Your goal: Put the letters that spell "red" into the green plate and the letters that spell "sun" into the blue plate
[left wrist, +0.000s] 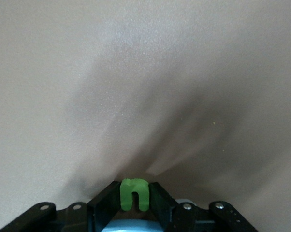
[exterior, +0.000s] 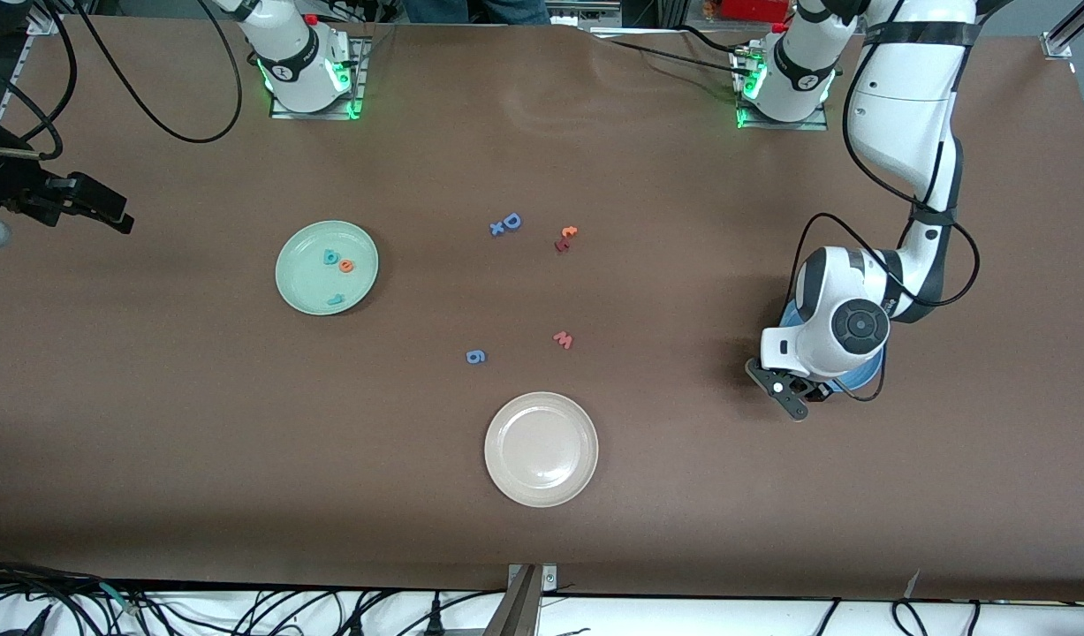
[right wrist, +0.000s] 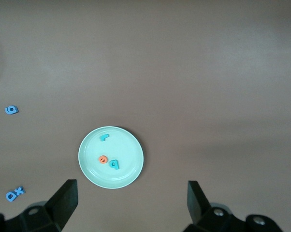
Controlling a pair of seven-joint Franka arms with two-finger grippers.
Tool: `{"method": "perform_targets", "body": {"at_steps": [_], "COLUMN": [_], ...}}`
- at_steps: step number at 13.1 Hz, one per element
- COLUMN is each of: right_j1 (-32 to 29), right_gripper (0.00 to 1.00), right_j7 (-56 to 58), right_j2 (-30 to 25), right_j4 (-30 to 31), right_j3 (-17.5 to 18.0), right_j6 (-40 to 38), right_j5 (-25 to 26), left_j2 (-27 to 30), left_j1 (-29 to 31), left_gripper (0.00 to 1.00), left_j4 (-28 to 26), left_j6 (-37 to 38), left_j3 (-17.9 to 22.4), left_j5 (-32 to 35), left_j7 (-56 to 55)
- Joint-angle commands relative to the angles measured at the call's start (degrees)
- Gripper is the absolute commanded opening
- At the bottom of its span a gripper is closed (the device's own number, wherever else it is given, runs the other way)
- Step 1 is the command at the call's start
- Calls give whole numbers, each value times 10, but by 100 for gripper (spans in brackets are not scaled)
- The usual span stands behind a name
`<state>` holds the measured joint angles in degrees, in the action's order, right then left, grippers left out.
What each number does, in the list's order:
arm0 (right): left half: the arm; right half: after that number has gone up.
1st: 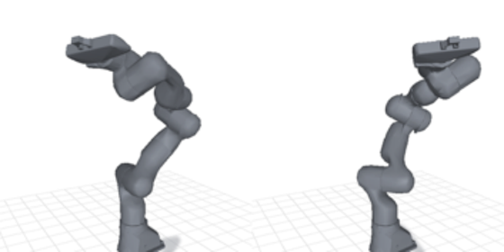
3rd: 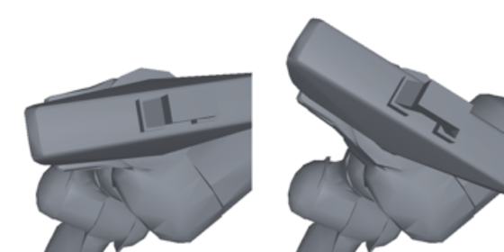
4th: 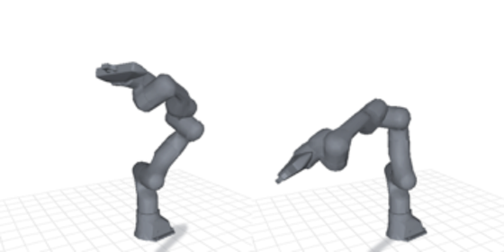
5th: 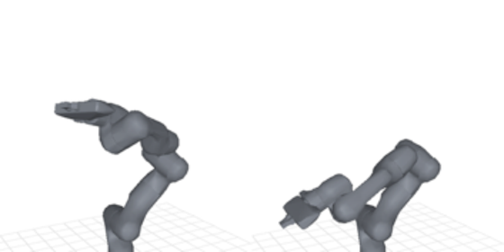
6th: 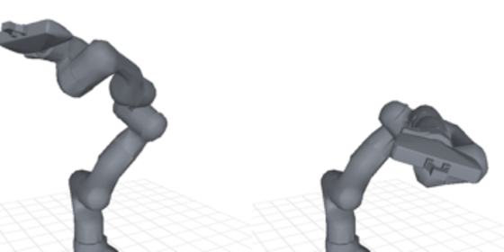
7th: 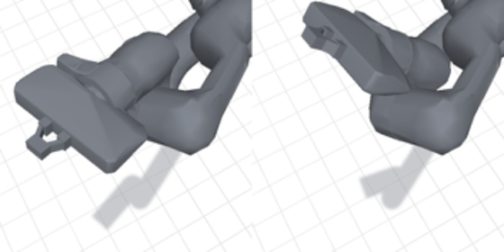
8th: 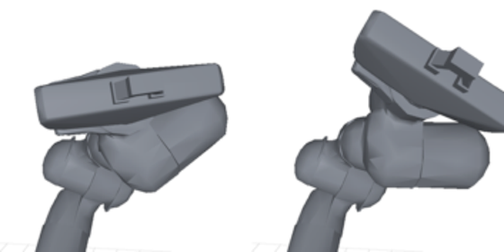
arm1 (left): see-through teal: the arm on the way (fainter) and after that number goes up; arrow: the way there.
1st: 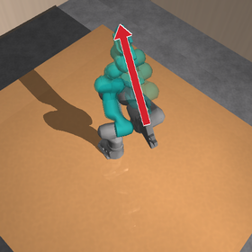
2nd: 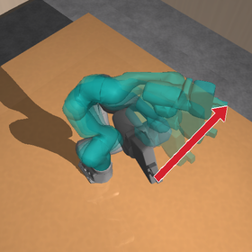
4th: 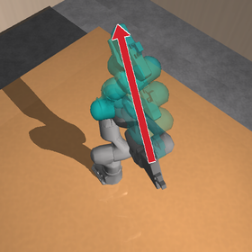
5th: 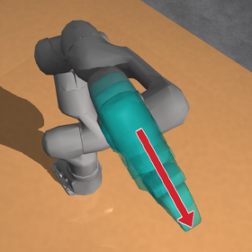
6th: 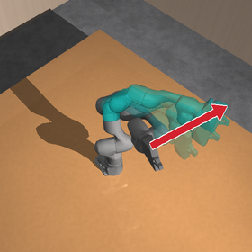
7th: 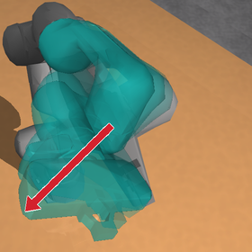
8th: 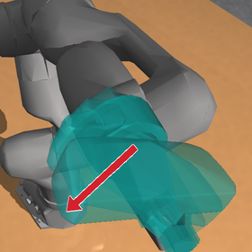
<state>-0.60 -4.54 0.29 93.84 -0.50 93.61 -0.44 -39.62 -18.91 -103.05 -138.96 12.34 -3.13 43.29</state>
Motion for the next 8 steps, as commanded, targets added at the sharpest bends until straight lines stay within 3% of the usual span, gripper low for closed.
{"method": "perform_targets", "body": {"at_steps": [1,3,8], "right_j1": [-3,-3,-4], "right_gripper": [100,100,100], "right_j7": [5,5,5], "right_j2": [2,2,2], "right_j4": [-8,-8,-8], "right_j3": [1,1,1], "right_j6": [-6,-5,-6], "right_j5": [-8,-8,-8], "left_j2": [-2,13,60], "left_j1": [-1,-1,4], "left_gripper": [10,6,7], "left_j4": [2,5,7], "left_j6": [-6,-1,60], "left_j3": [0,0,0], "left_j5": [-4,-5,-85], "left_j7": [5,4,3]}}
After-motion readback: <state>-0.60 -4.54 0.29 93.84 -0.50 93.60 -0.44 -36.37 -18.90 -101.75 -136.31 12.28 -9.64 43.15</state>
